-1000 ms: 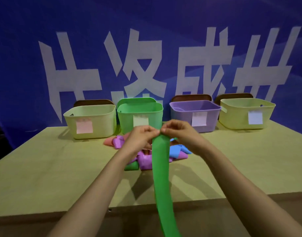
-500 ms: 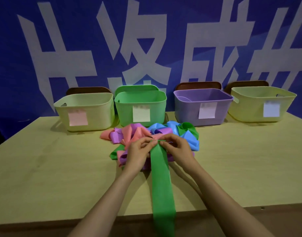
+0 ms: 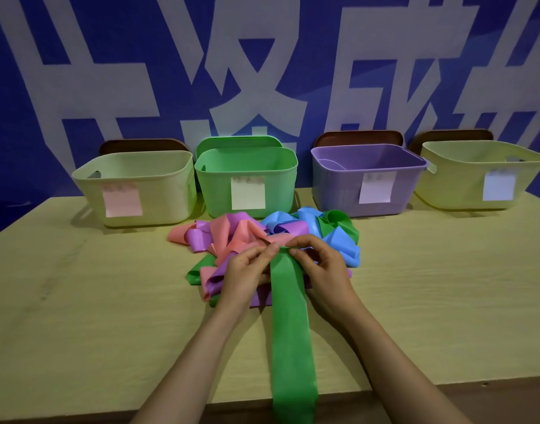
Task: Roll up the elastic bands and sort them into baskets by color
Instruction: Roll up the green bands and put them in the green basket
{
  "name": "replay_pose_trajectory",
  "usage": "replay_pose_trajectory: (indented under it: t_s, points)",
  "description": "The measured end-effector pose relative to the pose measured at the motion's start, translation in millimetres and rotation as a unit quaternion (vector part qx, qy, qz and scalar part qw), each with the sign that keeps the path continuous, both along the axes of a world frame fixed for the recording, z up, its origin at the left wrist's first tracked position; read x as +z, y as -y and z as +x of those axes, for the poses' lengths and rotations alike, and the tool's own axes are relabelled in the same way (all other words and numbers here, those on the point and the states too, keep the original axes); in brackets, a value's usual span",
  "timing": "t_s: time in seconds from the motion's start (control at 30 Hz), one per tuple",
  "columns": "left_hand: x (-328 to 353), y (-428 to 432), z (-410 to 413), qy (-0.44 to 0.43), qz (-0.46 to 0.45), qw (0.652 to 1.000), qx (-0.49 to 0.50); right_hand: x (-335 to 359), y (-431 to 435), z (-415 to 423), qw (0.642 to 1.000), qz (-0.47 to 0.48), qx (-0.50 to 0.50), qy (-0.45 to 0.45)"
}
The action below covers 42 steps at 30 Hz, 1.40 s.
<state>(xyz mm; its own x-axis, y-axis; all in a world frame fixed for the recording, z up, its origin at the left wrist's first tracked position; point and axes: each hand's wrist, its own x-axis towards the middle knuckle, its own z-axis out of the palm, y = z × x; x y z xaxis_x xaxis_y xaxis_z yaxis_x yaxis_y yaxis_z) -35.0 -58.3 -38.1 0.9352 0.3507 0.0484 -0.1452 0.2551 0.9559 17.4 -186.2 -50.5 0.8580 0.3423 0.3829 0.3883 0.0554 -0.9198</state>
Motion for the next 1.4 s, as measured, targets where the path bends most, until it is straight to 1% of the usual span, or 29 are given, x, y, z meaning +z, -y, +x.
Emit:
replay_pose_trajectory:
  t_s: [0.13,0.33,0.4,0.53,0.63,0.73,0.83,1.0,1.13,1.27,1.4]
  points:
    - [1.3,0.6,-2.6,0.003,-0.01,1.0,-0.011,-1.6,0.4,-1.3,0.995,-0.047,-0.019,0.083]
    - [2.5,0.1,-2.6,0.005,-0.031,0.999,-0.014,-1.6,3.0,-2.3,0.992,-0.056,-0.026,0.113]
    - [1.0,-0.6,-2.1,0.001,-0.014,1.0,-0.013,-1.4,2.4,-3.2,0.993,-0.057,-0.026,0.096]
    - [-4.1,-2.1,-0.6,0.0,0.029,1.0,0.003,-0.6,4.1,-5.5,0.998,-0.055,0.0,0.025]
    - [-5.6,-2.1,-1.5,0.013,0.062,0.998,0.023,3.7,6.9,-8.4,0.999,0.006,0.027,-0.045]
    - [-7.3,-3.0,-1.8,0.029,0.109,0.992,0.048,6.6,7.1,-10.2,0.991,0.059,0.039,-0.11]
    - [-7.4,-1.5,-1.1,0.032,0.124,0.99,0.052,4.4,7.6,-8.4,0.991,0.061,0.018,-0.117]
    - [-8.2,-0.3,-2.5,0.03,0.1,0.994,0.039,6.2,9.1,-8.4,0.986,0.09,0.017,-0.138]
    - [-7.9,-1.8,-4.1,0.041,0.106,0.993,0.035,7.6,11.0,-8.3,0.991,0.068,0.007,-0.112]
    - [-7.1,-2.7,-5.1,0.044,0.106,0.993,0.03,8.8,11.8,-8.3,0.989,0.078,0.02,-0.127]
    - [-6.9,-3.5,-6.6,0.047,0.089,0.995,0.012,9.1,12.4,-8.5,0.988,0.084,0.022,-0.124]
